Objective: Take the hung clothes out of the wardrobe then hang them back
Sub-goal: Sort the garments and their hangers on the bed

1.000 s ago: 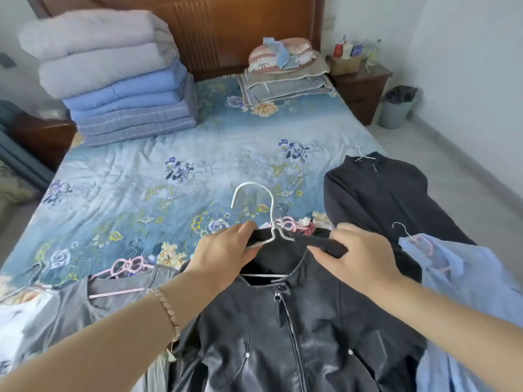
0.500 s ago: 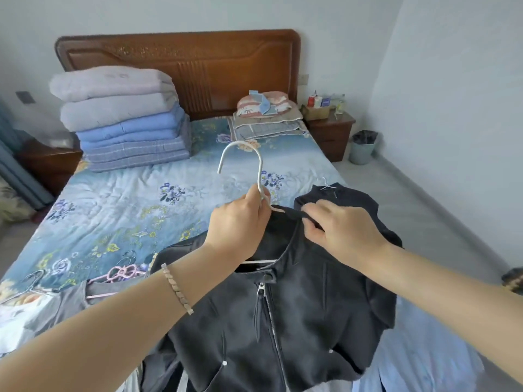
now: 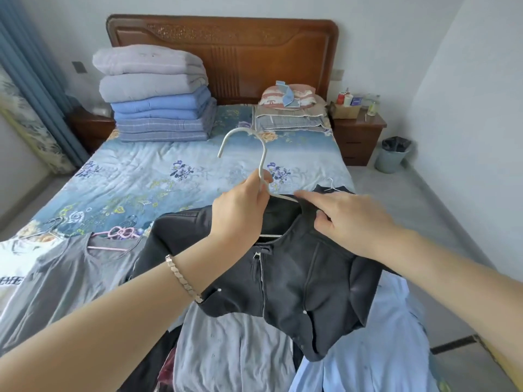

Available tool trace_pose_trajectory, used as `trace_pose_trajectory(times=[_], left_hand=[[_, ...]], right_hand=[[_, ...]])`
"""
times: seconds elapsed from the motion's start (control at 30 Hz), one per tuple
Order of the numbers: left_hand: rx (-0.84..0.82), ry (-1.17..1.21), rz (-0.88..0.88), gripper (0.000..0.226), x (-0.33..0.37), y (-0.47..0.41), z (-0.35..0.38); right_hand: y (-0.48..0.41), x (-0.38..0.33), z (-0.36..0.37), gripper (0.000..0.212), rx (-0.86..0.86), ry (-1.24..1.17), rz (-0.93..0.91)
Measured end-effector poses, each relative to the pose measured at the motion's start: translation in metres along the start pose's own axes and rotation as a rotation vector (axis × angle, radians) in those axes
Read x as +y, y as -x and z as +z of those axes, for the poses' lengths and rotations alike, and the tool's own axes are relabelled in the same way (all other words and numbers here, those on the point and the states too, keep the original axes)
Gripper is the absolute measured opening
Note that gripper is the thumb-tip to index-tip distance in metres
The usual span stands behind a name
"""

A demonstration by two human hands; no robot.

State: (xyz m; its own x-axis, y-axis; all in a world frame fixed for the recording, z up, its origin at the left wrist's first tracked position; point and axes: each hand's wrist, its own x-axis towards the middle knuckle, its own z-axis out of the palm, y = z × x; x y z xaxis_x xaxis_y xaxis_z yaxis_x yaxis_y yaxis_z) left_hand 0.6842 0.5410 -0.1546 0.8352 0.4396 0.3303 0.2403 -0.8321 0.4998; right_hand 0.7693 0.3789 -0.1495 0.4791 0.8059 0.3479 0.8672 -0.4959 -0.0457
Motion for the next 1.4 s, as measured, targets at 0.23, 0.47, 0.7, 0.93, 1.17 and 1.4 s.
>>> trace_pose_trajectory(times=[0.23, 0.47, 0.7, 0.93, 1.17, 1.4], left_hand=[[-0.058, 0.134, 0.199, 0.03, 0.054, 0.016, -0.01], [-0.111, 0.209, 0.425, 0.037, 0.078, 0.003, -0.007], [-0.222, 0.084, 0.217, 0.041, 0.052, -0.011, 0.041], [-0.34, 0.023, -0.072, 0.027, 0.028, -0.08, 0.136], [-0.429, 0.001, -0.314, 0.029, 0.017, -0.162, 0.272], [-0.501, -0.042, -0.493, 0.029, -0.029, -0.205, 0.394]], right_hand=[[0.034, -0.011, -0.019, 0.027, 0.137, -0.384, 0.14], [0.05, 0.011, -0.043, 0.025, 0.275, -0.197, 0.381], [0.055, 0.092, -0.046, 0.028, 0.265, -0.095, 0.525], [0.035, 0.236, 0.025, 0.024, 0.282, -0.184, 0.516], [-0.002, 0.379, 0.176, 0.021, -0.129, 0.082, 0.559], [-0.032, 0.443, 0.321, 0.024, -0.166, -0.091, 0.845]])
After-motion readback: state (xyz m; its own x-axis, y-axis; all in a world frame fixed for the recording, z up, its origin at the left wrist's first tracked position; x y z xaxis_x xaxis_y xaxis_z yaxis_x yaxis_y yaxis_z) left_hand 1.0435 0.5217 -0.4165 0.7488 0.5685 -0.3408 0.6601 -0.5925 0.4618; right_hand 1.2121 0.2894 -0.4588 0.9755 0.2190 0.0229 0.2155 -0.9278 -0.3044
